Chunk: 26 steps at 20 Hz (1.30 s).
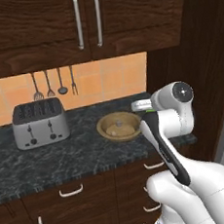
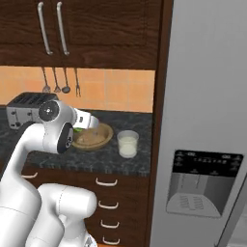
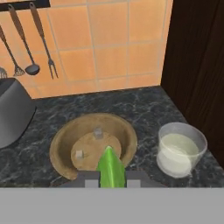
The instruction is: Grab a lemon wedge from the fridge and one ice cube from the ice bowl, and put them in the glass of lemonade.
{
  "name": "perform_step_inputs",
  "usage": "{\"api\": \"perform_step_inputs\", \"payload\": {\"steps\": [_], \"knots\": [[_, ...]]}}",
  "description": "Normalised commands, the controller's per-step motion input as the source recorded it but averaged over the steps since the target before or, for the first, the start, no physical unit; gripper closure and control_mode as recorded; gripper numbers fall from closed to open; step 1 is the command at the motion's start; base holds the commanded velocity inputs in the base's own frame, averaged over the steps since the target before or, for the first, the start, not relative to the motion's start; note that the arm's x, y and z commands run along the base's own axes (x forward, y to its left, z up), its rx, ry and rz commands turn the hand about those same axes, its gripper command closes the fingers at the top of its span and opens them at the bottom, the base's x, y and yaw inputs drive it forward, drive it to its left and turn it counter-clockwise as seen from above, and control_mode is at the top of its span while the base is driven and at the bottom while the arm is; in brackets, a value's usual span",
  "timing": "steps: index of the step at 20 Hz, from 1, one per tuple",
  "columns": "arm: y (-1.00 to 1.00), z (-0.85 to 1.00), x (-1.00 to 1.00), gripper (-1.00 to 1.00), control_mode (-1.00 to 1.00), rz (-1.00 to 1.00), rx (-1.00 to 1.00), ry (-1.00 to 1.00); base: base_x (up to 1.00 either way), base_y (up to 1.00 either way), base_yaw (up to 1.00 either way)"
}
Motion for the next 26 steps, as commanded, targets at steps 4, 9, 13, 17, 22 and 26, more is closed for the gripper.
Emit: {"api": "perform_step_inputs", "payload": {"steps": [4,9,13,17,22,26], "knots": [[0.0,0.0,0.0,1.0,1.0,0.0,0.0,0.0,0.37,0.0,-0.12],[0.0,0.0,0.0,1.0,1.0,0.0,0.0,0.0,0.17,0.0,-0.16],[0.0,0.0,0.0,1.0,1.0,0.0,0.0,0.0,0.08,0.0,-0.19],[0.0,0.0,0.0,1.0,1.0,0.0,0.0,0.0,0.28,0.0,-0.2],[0.0,0.0,0.0,1.0,1.0,0.0,0.0,0.0,0.43,0.0,-0.17],[0.0,0.0,0.0,1.0,1.0,0.0,0.0,0.0,0.43,0.01,-0.16]]}}
